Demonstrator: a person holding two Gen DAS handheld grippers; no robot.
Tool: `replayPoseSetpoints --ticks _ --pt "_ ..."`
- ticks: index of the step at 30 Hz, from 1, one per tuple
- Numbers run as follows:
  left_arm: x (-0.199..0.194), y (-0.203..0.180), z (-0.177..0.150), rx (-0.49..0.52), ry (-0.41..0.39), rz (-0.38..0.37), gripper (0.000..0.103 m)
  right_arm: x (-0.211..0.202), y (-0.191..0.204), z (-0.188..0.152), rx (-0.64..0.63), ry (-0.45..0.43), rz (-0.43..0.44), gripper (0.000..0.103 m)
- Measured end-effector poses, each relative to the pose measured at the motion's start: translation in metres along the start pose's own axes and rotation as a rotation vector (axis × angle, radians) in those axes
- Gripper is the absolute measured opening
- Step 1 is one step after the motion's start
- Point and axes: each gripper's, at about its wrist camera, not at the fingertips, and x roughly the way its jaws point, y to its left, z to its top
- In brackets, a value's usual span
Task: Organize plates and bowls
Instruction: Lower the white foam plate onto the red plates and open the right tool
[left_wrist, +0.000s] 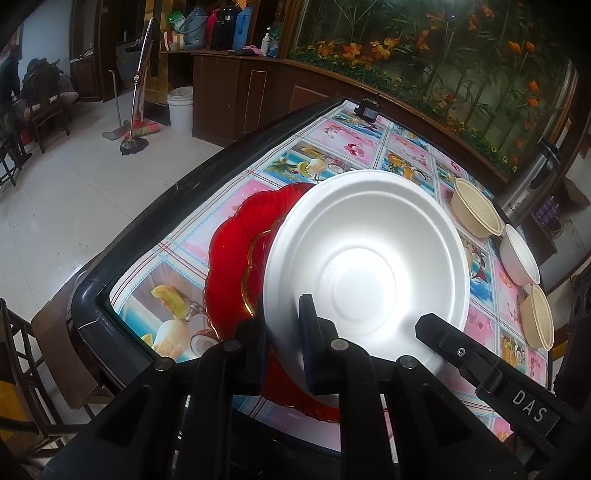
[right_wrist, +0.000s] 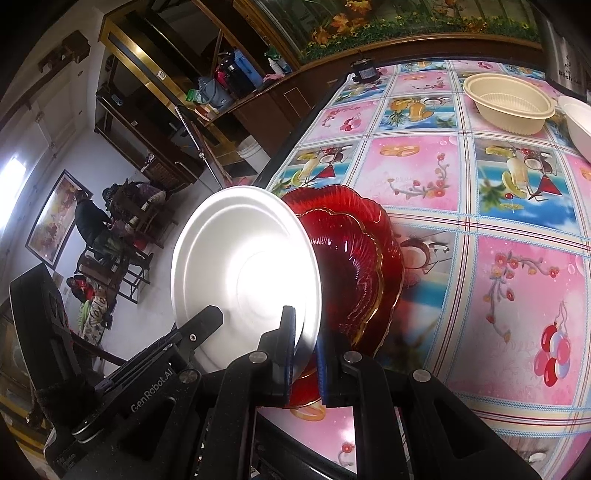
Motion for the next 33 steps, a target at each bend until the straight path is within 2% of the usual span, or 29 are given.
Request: replayPoseSetpoints --ticks 23,25,26,28,33 --pt "0.014 -0.003 0.007 0.008 0.04 0.03 0.013 0.014 -0.005 0.007 0.017 0.028 -0.017 0.014" --pt "0.015 -0.003 0.007 0.002 0.042 0.037 0.017 0.014 -0.006 0.008 0.022 0.029 -0.021 0.021" --pt "0.015 -0.002 0.007 -0.007 0.047 0.034 0.027 0.014 -0.007 0.008 0.023 0.03 -0.027 0.026" --pt "0.013 0.0 0.008 -0.021 0.044 0.028 0.038 0.013 -0.008 0.009 0.03 0.022 -0.03 0.045" --pt "-0.002 0.002 0.012 -0.049 -0.012 0.026 0.044 0.003 -0.008 0.011 0.028 -0.014 -0.036 0.049"
